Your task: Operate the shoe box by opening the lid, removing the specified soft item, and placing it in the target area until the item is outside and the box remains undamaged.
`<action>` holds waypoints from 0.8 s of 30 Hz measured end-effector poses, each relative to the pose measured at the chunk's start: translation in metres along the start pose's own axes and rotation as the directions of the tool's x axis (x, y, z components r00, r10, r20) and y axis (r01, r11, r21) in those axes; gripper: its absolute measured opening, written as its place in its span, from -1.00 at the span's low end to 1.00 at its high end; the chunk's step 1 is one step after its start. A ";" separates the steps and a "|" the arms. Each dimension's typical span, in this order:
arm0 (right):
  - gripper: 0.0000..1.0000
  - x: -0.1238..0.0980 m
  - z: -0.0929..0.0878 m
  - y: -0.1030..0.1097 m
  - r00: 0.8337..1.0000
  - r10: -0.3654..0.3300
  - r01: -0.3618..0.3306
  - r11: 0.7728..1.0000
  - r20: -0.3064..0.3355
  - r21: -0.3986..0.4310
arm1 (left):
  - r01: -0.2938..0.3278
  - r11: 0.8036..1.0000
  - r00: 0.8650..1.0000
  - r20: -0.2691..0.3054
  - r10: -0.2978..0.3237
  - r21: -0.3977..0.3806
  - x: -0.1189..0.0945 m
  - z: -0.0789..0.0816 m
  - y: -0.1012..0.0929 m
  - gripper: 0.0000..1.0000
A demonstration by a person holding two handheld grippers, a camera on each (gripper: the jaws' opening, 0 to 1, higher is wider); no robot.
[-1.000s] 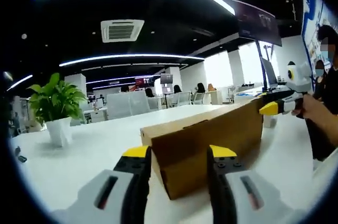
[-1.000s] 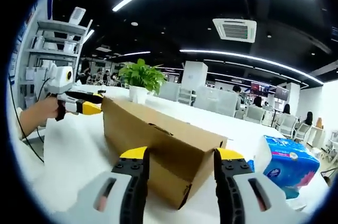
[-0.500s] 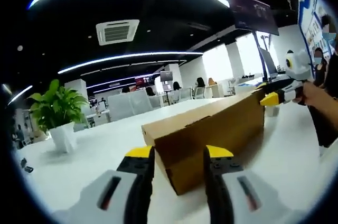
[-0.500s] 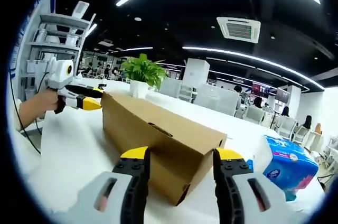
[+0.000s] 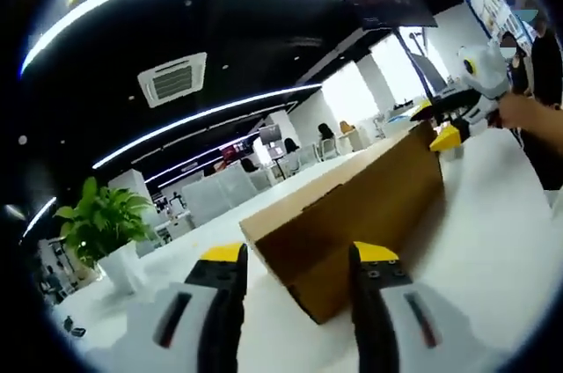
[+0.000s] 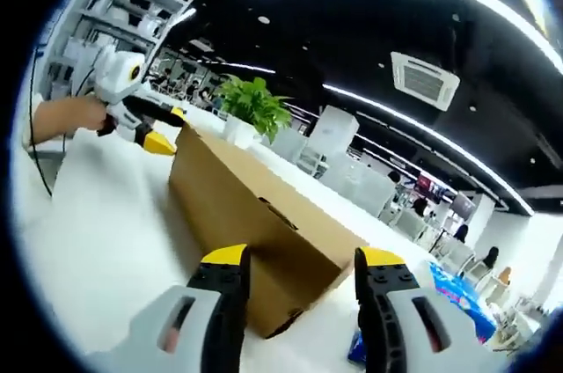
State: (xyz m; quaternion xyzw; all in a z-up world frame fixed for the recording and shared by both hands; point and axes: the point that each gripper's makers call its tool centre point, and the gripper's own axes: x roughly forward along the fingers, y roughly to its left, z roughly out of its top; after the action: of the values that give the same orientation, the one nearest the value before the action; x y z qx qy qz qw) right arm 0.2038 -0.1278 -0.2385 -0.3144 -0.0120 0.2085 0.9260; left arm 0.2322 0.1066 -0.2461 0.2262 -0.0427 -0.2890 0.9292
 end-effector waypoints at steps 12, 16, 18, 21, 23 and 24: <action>-0.03 -0.004 0.006 -0.001 1.000 -0.024 0.027 0.983 0.016 -0.181 | 0.011 0.977 1.000 0.014 -0.014 0.211 -0.007 0.010 0.004 -0.07; -0.03 -0.005 0.006 0.002 1.000 0.001 0.003 0.981 0.023 -0.195 | 0.018 0.931 0.999 -0.039 -0.004 0.363 -0.008 0.010 0.003 -0.04; -0.03 -0.007 0.008 0.007 0.999 0.023 -0.015 0.977 0.034 -0.215 | 0.015 0.896 0.999 -0.050 0.008 0.444 -0.010 0.012 0.004 -0.05; 0.00 -0.008 0.008 0.010 0.999 0.038 -0.030 0.963 0.025 -0.269 | 0.008 0.873 0.998 -0.060 0.025 0.488 -0.011 0.014 0.003 -0.14; 0.02 -0.007 0.005 0.009 1.000 0.028 -0.023 0.954 0.012 -0.300 | 0.014 0.852 0.998 -0.064 0.023 0.523 -0.011 0.015 0.002 -0.13; 0.02 -0.006 0.005 0.008 1.000 0.024 -0.020 0.949 0.010 -0.314 | 0.019 0.835 0.998 -0.059 0.017 0.549 -0.011 0.015 0.001 -0.14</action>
State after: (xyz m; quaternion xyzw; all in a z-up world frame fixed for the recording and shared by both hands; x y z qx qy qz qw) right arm 0.1944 -0.1217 -0.2388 -0.4560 -0.0480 0.2165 0.8619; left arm 0.2205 0.1070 -0.2314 0.4921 -0.0952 -0.2580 0.8260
